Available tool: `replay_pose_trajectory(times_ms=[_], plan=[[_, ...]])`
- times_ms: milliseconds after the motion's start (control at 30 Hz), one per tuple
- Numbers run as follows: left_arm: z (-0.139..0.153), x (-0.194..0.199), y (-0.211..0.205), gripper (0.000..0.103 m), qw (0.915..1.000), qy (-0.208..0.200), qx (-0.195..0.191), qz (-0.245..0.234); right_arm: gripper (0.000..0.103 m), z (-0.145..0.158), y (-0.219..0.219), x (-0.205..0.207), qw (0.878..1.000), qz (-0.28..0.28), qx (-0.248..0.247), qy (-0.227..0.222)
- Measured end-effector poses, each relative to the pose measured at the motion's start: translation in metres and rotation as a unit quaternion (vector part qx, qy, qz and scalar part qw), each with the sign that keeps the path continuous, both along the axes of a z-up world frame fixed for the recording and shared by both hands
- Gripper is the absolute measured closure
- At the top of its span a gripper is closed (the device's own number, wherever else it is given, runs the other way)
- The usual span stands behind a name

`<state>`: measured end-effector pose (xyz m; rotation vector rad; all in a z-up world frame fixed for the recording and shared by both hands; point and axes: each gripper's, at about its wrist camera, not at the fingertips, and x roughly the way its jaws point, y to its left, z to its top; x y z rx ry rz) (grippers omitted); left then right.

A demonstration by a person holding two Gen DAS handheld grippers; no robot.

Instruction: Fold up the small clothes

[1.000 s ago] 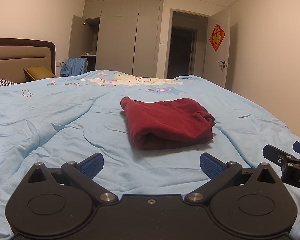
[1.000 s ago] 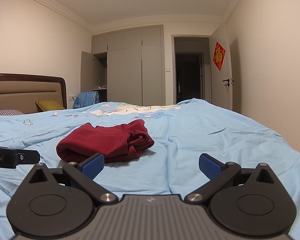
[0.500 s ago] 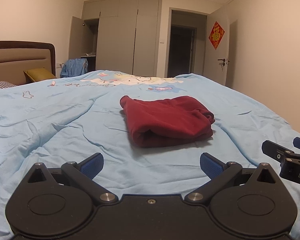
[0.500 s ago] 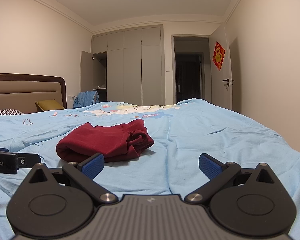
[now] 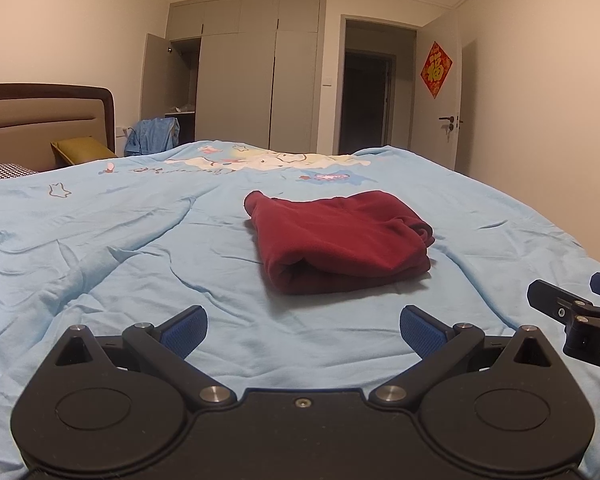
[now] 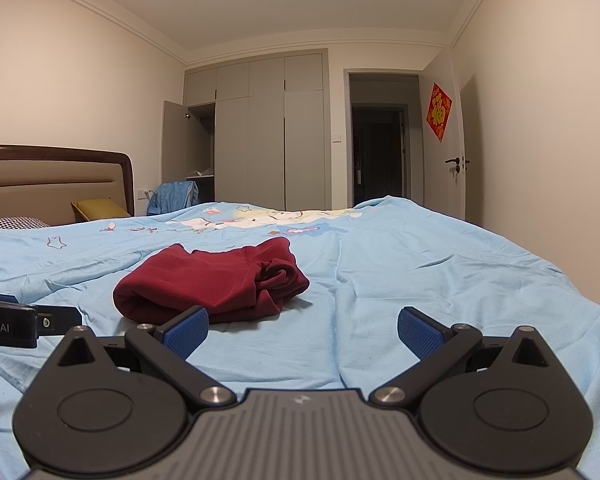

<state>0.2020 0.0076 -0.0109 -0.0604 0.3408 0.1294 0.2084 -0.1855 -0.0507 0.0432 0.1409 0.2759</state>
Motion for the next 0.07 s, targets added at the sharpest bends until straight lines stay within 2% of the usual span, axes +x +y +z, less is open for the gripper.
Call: replay_pose_trajectory(times_ms=[67], plan=[[0.0003, -0.0006, 0.0002, 0.001, 1.0, 0.001, -0.002, -0.003, 0.0, -0.0006, -0.0004, -0.0004, 1.0, 0.0, 0.0, 0.002]])
